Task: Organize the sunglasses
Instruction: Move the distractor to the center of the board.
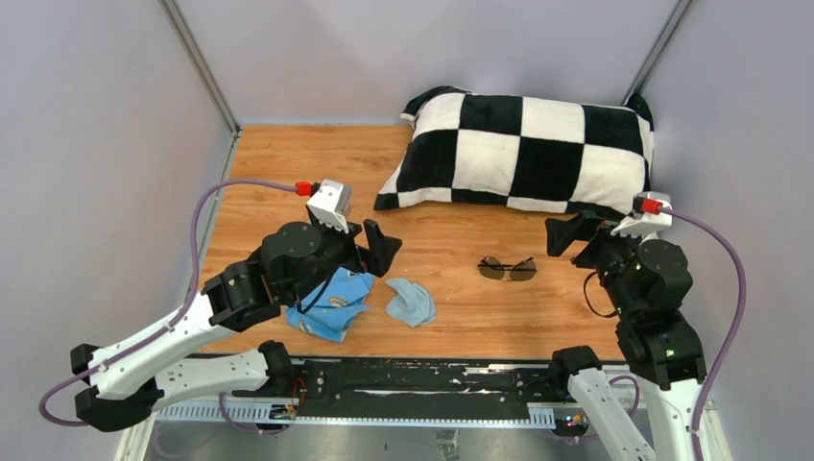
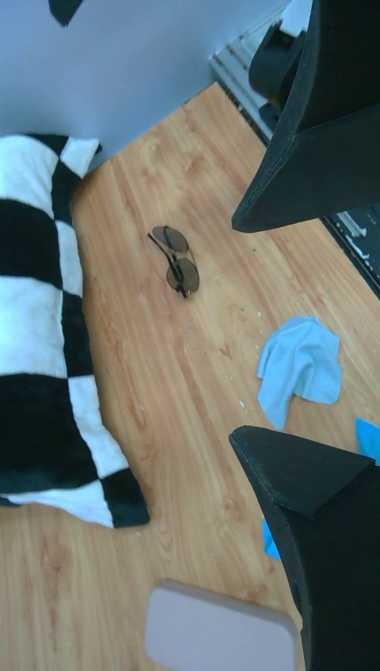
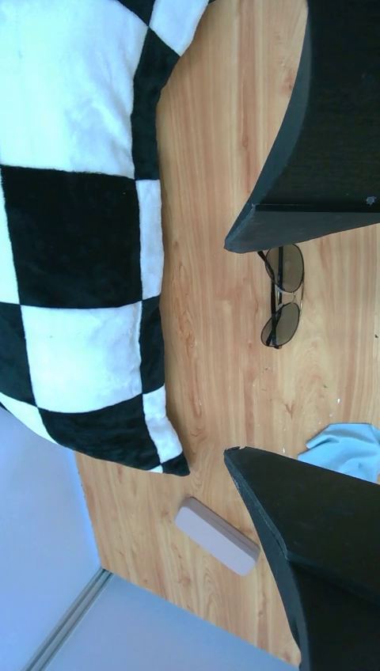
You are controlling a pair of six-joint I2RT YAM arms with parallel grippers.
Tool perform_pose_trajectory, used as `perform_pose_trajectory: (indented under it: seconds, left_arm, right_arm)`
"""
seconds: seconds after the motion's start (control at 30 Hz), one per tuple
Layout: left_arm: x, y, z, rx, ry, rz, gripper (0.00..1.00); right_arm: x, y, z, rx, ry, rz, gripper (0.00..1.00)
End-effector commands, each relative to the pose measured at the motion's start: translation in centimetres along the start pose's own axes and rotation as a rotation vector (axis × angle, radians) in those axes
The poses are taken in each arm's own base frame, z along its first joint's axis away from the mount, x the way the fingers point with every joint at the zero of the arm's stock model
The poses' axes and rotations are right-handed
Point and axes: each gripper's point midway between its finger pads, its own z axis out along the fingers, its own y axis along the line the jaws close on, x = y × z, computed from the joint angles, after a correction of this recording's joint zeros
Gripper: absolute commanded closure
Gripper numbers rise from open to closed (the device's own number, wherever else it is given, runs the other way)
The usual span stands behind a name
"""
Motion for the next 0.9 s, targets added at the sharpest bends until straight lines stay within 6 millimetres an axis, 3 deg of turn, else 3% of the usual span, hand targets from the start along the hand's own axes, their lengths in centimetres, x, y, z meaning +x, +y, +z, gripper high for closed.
perform_pose_trajectory:
  seconds: [0.0,0.13,0.3,0.37,0.5,0.6,0.67,0.87]
  left_arm:
    - [1.0,3.2,0.0,-0.155,0.002,0.009,0.00]
    - [2.8,5.6,0.1,-0.283,0.052,0.039,0.00]
    - [6.5,6.2,1.4,-0.318,0.158,0.030,0.00]
    - [8.4,6.7,2.2,-0.342,0.220,0.018,0.00]
    - [14.3,7.6,3.3,-0.387,0.413,-0.007,0.00]
    - [19.6,7.9,3.3,-0.386,0.550,-0.053,0.00]
    - [21.9,7.7,3.4,-0.371,0.595,-0.096,0.00]
    - [25.2,5.5,4.9,-0.269,0.636,-0.220,0.00]
  right_arm:
    - [1.2,-0.6,0.3,0.017,0.029,-0.005,0.00]
    - [2.7,-1.0,0.8,0.027,0.067,-0.001,0.00]
    - [4.9,-1.5,2.1,0.048,0.142,0.003,0.00]
    - [5.6,-1.4,2.5,0.042,0.171,0.011,0.00]
    - [6.4,-1.2,2.9,0.029,0.207,0.016,0.00]
    - [6.9,-1.2,3.0,0.031,0.229,0.026,0.00]
    - [7.5,-1.2,3.1,0.027,0.245,0.035,0.00]
    - [8.9,-1.6,3.7,0.044,0.281,0.043,0.00]
